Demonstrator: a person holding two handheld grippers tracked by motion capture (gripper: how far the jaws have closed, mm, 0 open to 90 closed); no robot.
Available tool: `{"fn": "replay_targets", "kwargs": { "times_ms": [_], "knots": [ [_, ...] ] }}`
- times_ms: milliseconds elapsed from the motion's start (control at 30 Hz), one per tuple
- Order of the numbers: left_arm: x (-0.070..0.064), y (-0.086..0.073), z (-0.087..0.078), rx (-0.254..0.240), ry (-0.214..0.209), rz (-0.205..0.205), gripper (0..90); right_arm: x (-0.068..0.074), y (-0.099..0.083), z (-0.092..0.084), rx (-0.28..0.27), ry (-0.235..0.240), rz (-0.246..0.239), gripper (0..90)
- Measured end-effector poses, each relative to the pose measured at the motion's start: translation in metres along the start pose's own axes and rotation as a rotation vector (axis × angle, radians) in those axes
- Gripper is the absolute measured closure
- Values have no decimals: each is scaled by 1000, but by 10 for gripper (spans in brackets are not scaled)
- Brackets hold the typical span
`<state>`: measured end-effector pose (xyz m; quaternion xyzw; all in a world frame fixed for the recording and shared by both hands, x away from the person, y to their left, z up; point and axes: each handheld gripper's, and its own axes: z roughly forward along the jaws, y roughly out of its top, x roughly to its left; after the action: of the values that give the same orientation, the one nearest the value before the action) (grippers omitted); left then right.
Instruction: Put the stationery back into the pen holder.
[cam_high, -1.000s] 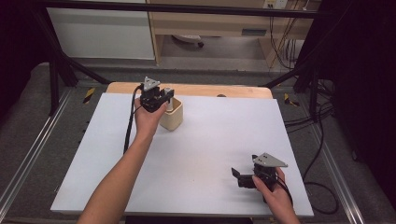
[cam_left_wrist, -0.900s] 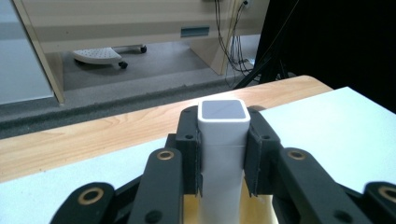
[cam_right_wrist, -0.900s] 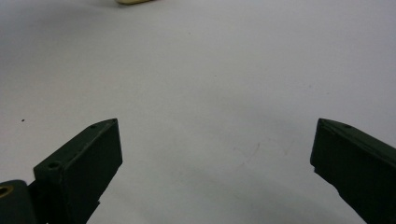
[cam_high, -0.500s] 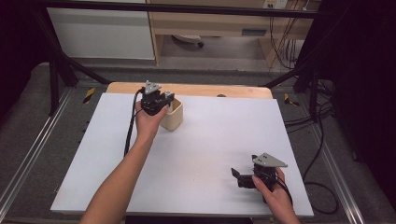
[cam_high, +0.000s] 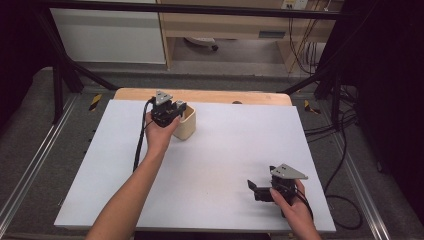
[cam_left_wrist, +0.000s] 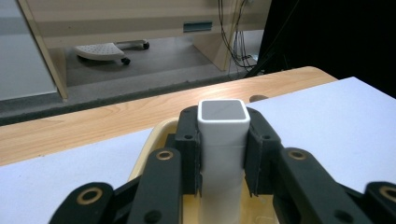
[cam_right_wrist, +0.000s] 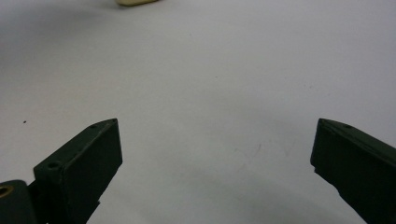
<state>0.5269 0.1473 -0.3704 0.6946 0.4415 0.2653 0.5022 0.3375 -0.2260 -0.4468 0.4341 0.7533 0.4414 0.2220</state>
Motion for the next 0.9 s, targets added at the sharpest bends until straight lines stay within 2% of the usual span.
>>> {"fn": "replay_targets", "kwargs": {
  "times_ms": [167,433,533,800,900],
  "knots": [
    [-2,5,-5,-25,38,26,388,-1,0,0,3,-5,-1,26],
    [0,9,-15,-17,34,8,93,0,0,1,1,0,-7,25],
    [-2,12,-20,-31,30,13,64,0,0,1,2,0,-7,25],
    [-5,18,-31,-75,27,28,57,2,0,1,2,2,-9,24],
    [-4,19,-34,-75,19,14,57,1,0,1,2,1,-9,24]
  ]
}}
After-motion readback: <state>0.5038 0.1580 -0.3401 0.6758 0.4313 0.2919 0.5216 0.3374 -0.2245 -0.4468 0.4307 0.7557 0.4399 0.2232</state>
